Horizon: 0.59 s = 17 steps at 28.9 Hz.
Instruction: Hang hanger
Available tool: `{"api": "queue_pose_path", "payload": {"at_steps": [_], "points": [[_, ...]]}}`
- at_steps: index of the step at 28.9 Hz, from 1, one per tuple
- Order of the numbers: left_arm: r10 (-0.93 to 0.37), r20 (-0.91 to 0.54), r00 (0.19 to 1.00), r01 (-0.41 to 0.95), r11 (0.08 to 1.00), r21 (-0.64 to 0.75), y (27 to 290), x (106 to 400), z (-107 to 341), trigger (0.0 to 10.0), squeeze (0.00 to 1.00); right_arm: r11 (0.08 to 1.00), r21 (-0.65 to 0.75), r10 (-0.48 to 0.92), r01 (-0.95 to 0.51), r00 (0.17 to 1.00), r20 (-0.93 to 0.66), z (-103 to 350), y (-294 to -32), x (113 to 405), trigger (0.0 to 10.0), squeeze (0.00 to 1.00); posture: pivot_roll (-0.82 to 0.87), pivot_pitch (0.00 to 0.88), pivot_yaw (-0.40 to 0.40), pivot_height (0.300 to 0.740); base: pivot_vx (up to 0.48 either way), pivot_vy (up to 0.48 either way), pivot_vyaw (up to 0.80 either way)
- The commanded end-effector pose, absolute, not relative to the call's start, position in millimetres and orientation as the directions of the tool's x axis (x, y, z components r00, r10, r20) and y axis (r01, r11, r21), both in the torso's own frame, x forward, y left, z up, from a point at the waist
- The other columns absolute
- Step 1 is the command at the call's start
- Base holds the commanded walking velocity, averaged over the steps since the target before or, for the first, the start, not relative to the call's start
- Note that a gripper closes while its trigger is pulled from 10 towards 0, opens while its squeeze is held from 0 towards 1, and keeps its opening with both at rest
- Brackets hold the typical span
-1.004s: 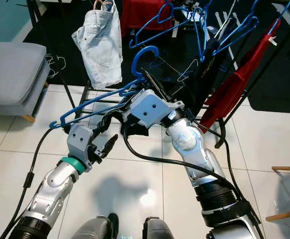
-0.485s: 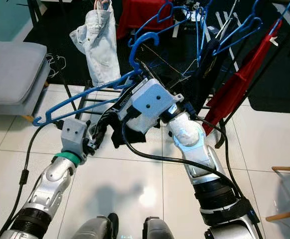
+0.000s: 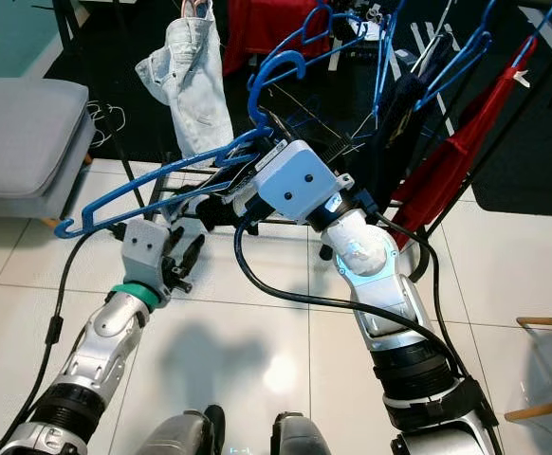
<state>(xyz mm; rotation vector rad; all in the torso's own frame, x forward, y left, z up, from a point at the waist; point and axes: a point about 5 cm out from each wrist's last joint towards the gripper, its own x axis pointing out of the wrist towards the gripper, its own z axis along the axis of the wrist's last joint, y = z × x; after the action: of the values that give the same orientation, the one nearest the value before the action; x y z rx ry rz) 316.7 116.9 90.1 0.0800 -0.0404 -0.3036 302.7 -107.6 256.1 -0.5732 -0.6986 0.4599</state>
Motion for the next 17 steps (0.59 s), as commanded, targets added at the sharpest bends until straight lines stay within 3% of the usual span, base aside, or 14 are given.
{"api": "queue_pose_path", "payload": {"at_steps": [1,6,7,8,9,11,12,17], "points": [[-0.305,0.005,0.952,0.304,0.949,0.082,118.1,313.9,82.4,0.0,0.00,0.760,-0.617,0.569,-0.202,0.666,0.482,262.3,-107.9,300.4,10.0,0.00,-0.10,0.087,0.055,0.740,0.000,0.000,0.00],[-0.295,0.003,0.955,0.294,0.951,0.096,121.7,314.2,81.2,0.0,0.00,0.760,-0.617,0.569,-0.204,0.668,0.480,262.5,-107.7,300.7,10.0,0.00,-0.10,0.086,0.054,0.740,0.000,0.000,0.00],[-0.284,0.003,0.959,0.281,0.952,0.122,123.5,315.0,81.8,7.9,0.00,0.760,-0.617,0.570,-0.205,0.668,0.479,262.4,-107.6,300.9,10.0,0.00,-0.10,0.086,0.054,0.740,0.000,0.000,0.00],[-0.277,0.004,0.961,0.274,0.952,0.139,124.7,315.6,82.3,7.9,0.00,0.759,-0.618,0.570,-0.205,0.668,0.479,262.2,-107.5,300.9,10.0,0.00,-0.10,0.086,0.054,0.740,0.000,0.000,0.00],[-0.256,0.011,0.967,0.250,0.953,0.170,129.2,315.9,83.1,10.0,0.61,0.757,-0.620,0.570,-0.205,0.670,0.475,261.5,-107.8,301.1,10.0,0.00,-0.10,0.086,0.054,0.740,0.000,0.000,0.00],[-0.242,0.018,0.970,0.234,0.953,0.190,132.3,316.0,83.6,10.0,0.61,0.756,-0.621,0.571,-0.205,0.671,0.473,261.0,-108.0,301.2,10.0,0.00,-0.10,0.086,0.054,0.740,0.000,0.000,0.00],[-0.241,0.021,0.970,0.233,0.954,0.190,135.1,315.2,83.6,10.0,1.00,0.756,-0.622,0.571,-0.205,0.672,0.471,260.5,-108.1,301.3,10.0,0.00,-0.10,0.086,0.055,0.740,0.000,0.000,0.00],[-0.268,0.026,0.963,0.260,0.950,0.173,139.1,312.5,84.8,10.0,1.00,0.755,-0.622,0.572,-0.209,0.673,0.469,259.7,-107.7,300.9,10.0,0.00,-0.10,0.086,0.055,0.740,0.000,0.000,0.00]]}}
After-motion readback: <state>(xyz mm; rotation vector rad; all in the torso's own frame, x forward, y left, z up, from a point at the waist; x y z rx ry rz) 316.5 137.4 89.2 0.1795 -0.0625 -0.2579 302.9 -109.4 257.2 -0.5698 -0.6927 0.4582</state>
